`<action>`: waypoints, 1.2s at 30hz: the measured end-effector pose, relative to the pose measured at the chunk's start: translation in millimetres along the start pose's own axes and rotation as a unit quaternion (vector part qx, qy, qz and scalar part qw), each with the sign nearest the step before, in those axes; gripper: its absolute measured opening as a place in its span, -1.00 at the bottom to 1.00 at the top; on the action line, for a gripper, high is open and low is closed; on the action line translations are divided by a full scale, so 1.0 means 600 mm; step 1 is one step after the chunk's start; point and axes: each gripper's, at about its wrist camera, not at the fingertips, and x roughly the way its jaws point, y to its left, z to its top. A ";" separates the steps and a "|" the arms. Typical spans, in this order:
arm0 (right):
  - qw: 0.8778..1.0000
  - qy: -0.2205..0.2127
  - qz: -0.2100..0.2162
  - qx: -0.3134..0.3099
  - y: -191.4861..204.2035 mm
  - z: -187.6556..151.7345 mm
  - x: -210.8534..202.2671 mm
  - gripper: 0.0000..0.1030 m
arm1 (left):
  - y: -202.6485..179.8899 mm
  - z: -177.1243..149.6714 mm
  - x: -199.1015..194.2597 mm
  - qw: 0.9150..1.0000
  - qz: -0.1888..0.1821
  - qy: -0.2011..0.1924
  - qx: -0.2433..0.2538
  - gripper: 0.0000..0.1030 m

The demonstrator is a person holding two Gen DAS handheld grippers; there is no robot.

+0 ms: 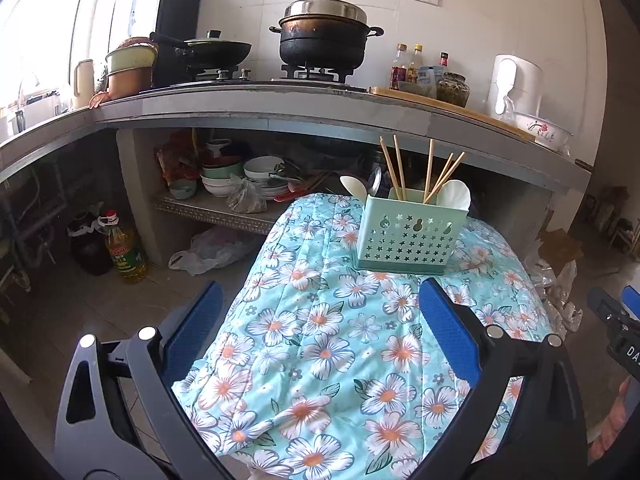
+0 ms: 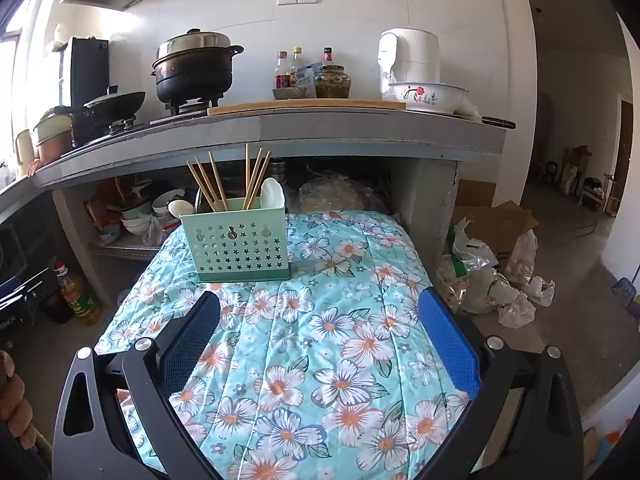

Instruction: Organize utensils

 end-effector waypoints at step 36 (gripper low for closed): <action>0.999 0.029 -0.014 0.007 0.006 -0.028 -0.019 0.87 | 0.003 -0.022 -0.014 0.999 0.031 0.018 0.010 0.84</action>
